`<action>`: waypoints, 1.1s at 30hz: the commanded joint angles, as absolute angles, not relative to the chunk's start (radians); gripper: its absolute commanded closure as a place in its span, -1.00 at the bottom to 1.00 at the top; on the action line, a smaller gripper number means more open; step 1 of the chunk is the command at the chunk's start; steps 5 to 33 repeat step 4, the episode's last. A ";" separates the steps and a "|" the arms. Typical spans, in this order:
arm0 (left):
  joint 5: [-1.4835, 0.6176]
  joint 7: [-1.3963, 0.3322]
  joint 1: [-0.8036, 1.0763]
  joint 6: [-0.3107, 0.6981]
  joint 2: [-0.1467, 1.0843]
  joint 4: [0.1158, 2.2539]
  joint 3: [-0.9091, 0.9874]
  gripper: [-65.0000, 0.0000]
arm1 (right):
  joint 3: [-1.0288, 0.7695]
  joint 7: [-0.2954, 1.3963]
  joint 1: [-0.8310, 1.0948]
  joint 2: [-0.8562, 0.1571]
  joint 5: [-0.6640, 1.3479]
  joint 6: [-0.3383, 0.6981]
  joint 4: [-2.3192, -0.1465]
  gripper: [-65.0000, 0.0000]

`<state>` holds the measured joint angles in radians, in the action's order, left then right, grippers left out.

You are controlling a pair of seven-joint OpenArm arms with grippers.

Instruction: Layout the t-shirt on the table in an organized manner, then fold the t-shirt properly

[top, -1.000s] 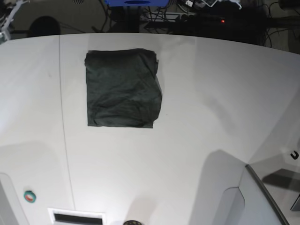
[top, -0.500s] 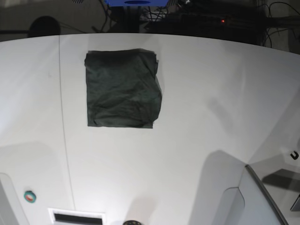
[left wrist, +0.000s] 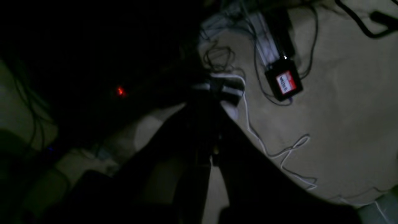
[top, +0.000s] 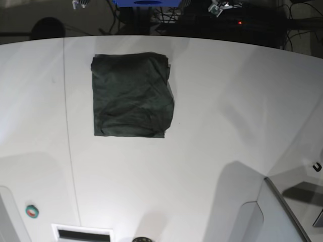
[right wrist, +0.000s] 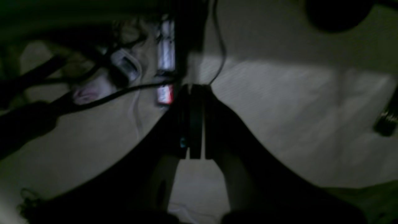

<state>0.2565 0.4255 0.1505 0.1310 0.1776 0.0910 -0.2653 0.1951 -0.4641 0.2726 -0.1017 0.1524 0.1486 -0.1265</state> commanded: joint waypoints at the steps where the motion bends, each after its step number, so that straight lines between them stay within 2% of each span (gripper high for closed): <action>1: 0.268 0.432 0.159 0.133 0.180 0.082 -0.262 1.00 | 0.197 -0.456 0.298 -0.119 0.148 0.140 -0.120 0.98; 4: 0.269 0.432 0.160 0.133 0.179 0.081 -0.257 1.00 | 0.199 -0.456 0.294 -0.145 0.147 0.140 -0.163 0.98; 33: 0.269 0.432 0.160 0.133 0.179 0.081 -0.257 1.00 | 0.199 -0.456 0.294 -0.145 0.147 0.140 -0.163 0.98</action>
